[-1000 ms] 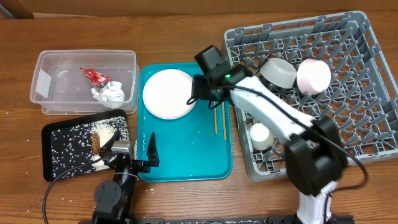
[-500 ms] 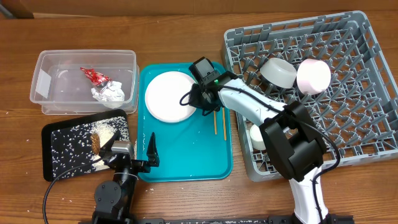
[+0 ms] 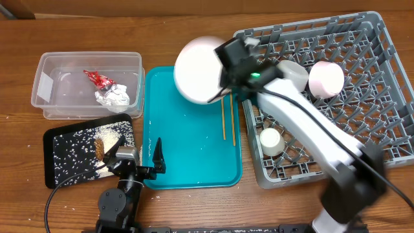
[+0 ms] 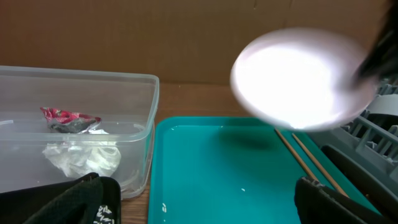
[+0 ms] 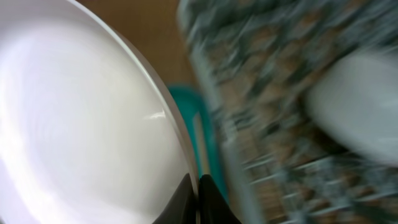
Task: Sort waste into correct bins and load items into the dishwasher
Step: 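Lift the white plate and stand it upright in the rack, then move the right gripper to the chopsticks and grasp them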
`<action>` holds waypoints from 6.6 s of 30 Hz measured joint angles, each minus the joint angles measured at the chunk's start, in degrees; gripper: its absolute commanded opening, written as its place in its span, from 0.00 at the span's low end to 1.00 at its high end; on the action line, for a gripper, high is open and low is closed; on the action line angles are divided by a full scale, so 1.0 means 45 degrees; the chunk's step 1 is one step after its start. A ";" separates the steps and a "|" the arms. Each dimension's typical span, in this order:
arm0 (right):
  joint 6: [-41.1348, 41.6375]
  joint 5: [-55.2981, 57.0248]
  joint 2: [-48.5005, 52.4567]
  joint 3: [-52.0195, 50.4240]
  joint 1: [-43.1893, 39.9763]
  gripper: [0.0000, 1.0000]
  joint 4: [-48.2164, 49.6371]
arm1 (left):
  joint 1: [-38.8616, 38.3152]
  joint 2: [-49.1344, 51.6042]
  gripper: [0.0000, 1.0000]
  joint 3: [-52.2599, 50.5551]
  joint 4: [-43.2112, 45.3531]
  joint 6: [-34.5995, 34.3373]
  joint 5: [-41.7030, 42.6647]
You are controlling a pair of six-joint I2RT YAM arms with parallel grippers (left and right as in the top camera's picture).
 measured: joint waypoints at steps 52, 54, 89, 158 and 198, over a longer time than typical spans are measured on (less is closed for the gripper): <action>-0.3483 -0.2380 0.1054 0.0228 0.1370 0.47 0.0389 | 0.0000 0.0000 1.00 0.0000 -0.0005 0.0000 0.0005; -0.3123 -0.3609 0.1802 0.0223 0.1331 0.47 0.0418 | 0.0000 0.0000 1.00 0.0000 -0.0005 0.0000 0.0000; -0.1870 -0.6567 0.4862 0.0782 0.0743 0.04 -0.0471 | 0.0000 0.0000 1.00 0.0000 -0.0005 0.0000 0.0005; -0.4925 -0.1001 0.5285 0.0593 0.0782 0.35 -0.1705 | 0.0000 0.0000 1.00 0.0000 -0.0005 0.0000 0.0005; -0.6003 -0.4969 0.5231 0.0743 0.1083 0.04 -0.2361 | 0.0000 0.0000 1.00 0.0000 0.0000 0.0000 0.0000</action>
